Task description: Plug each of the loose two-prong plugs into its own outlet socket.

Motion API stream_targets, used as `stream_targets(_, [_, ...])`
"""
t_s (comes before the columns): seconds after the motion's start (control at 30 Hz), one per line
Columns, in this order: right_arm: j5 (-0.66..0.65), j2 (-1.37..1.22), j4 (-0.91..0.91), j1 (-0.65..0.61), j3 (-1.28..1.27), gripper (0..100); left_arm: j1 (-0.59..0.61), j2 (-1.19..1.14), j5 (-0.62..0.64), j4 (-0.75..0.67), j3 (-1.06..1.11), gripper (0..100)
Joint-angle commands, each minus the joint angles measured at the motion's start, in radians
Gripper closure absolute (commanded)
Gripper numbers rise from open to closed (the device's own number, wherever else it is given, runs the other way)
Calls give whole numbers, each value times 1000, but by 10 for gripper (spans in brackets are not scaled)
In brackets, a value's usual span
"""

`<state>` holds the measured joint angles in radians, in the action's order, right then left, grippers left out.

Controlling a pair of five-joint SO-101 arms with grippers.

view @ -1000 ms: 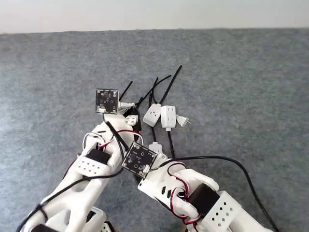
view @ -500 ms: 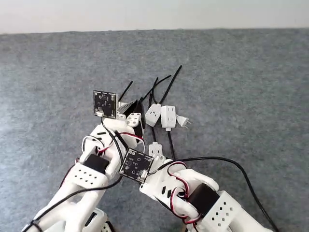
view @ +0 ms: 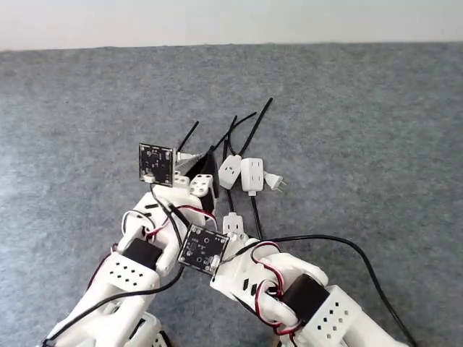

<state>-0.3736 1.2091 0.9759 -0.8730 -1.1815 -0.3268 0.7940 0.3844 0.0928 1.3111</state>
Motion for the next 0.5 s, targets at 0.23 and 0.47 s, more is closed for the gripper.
stream_targets(0.23, [308,-13,-211,170,37,990,198,23,-3,-423,180,986])
stream_targets(0.47, [390,-16,-383,226,-51,990,322,23,-6,-427,254,986])
